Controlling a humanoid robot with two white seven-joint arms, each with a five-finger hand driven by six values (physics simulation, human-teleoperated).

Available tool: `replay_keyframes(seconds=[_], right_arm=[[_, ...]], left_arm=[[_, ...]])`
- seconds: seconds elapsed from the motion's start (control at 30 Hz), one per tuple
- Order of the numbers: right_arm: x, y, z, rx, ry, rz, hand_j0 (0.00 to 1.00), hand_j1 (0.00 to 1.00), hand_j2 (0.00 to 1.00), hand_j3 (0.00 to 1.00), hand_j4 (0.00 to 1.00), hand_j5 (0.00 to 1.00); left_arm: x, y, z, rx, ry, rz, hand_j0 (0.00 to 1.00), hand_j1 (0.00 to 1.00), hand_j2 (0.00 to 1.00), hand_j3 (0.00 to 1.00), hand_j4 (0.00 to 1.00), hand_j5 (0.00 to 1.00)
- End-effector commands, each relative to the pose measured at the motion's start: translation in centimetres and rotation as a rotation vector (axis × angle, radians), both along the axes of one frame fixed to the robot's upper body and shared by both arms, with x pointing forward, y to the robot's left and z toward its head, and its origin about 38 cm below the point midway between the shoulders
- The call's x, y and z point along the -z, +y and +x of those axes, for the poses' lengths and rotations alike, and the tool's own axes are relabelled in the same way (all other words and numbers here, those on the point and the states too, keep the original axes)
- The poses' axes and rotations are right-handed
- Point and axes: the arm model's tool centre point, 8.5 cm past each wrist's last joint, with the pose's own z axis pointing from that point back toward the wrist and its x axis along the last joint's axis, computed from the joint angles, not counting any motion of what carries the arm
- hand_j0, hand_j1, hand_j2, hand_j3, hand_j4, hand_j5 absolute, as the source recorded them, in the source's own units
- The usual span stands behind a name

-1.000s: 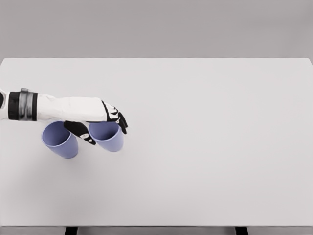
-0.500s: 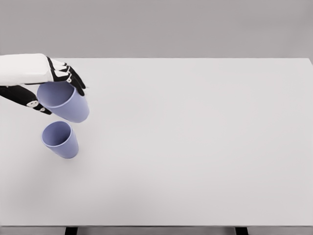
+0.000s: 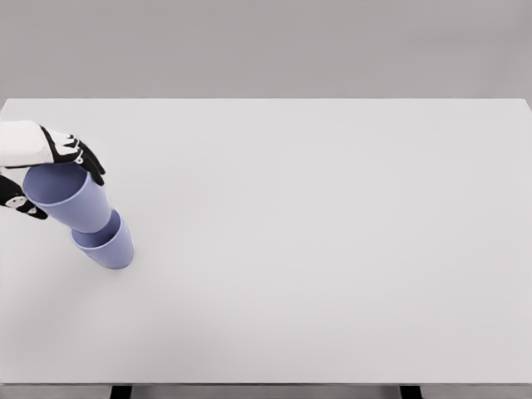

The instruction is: Place the right cup on the left cup with left arm

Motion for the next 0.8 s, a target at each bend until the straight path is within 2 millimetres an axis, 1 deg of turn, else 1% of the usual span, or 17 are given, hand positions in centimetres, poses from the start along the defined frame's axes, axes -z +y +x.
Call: replay_keyframes(seconds=[0.0,0.17,0.3,0.4,0.53,0.6,0.77], right_arm=[[0.0,0.0,0.0,0.0,0.0,0.0,1.0,1.0,1.0,1.0,1.0,1.0],[0.0,0.0,0.0,0.0,0.0,0.0,1.0,1.0,1.0,1.0,1.0,1.0],[0.0,0.0,0.0,0.0,0.0,0.0,1.0,1.0,1.0,1.0,1.0,1.0],[0.0,0.0,0.0,0.0,0.0,0.0,1.0,1.0,1.0,1.0,1.0,1.0],[0.0,0.0,0.0,0.0,0.0,0.0,1.0,1.0,1.0,1.0,1.0,1.0],[0.0,0.0,0.0,0.0,0.0,0.0,1.0,1.0,1.0,1.0,1.0,1.0],[0.0,0.0,0.0,0.0,0.0,0.0,1.0,1.0,1.0,1.0,1.0,1.0]], left_arm=[[-0.3,0.5,0.0,-0.018,-0.002,-0.003,0.53,0.53,0.53,0.53,0.53,0.53],[-0.1,0.3,0.3,-0.017,0.001,-0.01,0.53,0.53,0.53,0.53,0.53,0.53],[0.0,0.9,0.7,-0.037,0.001,-0.012,0.53,0.53,0.53,0.53,0.53,0.53],[0.4,0.8,1.0,-0.038,0.006,-0.018,0.54,0.54,0.54,0.54,0.54,0.54],[0.4,0.6,1.0,-0.034,0.005,-0.02,0.54,0.54,0.54,0.54,0.54,0.54],[0.7,0.2,1.1,-0.023,0.009,-0.028,0.54,0.54,0.54,0.54,0.54,0.54],[0.7,0.2,1.1,-0.023,0.009,-0.028,0.54,0.54,0.54,0.54,0.54,0.54]])
